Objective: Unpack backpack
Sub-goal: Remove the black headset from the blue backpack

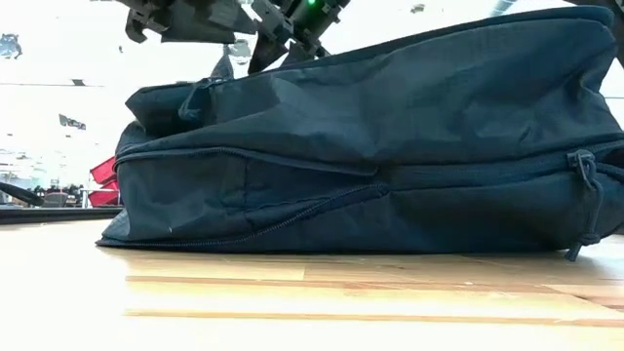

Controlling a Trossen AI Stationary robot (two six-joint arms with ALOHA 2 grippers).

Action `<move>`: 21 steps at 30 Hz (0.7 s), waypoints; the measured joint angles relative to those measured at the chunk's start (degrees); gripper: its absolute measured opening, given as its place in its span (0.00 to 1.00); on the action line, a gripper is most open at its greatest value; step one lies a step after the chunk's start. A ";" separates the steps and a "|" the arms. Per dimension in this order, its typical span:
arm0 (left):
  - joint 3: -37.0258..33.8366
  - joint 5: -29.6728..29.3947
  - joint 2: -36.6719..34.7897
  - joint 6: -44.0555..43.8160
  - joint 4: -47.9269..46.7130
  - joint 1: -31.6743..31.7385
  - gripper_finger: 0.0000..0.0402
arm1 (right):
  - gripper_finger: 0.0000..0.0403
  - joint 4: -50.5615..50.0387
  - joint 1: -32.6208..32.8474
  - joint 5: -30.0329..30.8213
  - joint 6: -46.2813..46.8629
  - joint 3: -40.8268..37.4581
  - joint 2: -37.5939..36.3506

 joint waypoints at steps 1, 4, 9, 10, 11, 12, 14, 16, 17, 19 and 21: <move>0.03 -2.26 -0.29 1.44 -0.59 -0.11 0.46 | 0.81 -0.40 0.29 0.00 -0.09 0.01 0.00; 0.14 -3.79 -0.53 3.97 -3.49 0.40 0.46 | 0.81 -1.29 1.23 0.02 -0.07 0.01 0.00; 0.11 1.88 -0.46 -4.17 -11.12 1.98 0.46 | 0.80 -7.49 3.45 0.13 0.31 0.01 -0.10; 0.11 2.38 -0.44 -7.07 -12.88 2.00 0.46 | 0.80 -9.43 3.89 0.12 0.90 0.01 -0.29; 0.11 2.39 -0.44 -9.49 -14.46 2.00 0.46 | 0.79 -11.51 4.28 0.19 1.86 -0.01 -0.59; 0.11 2.38 -0.44 -11.30 -15.94 1.87 0.46 | 0.79 -14.09 4.70 0.59 3.02 0.00 -1.14; 0.11 2.38 -0.44 -13.16 -18.95 1.22 0.46 | 0.77 -20.33 5.64 2.32 5.51 -0.01 -2.72; 0.11 2.39 -0.44 -13.60 -21.54 0.52 0.46 | 0.76 -26.39 6.57 3.70 8.13 -0.01 -4.69; 0.11 2.39 -0.46 -13.58 -22.50 0.15 0.46 | 0.75 -29.78 6.90 3.81 9.27 -0.01 -5.85; 0.07 2.56 -1.14 -13.38 -24.68 -0.91 0.46 | 0.74 -36.77 7.70 4.09 11.61 -0.01 -7.94; 0.07 3.21 -2.11 -13.38 -24.99 -1.94 0.46 | 0.74 -42.62 8.57 5.20 14.26 -0.45 -10.30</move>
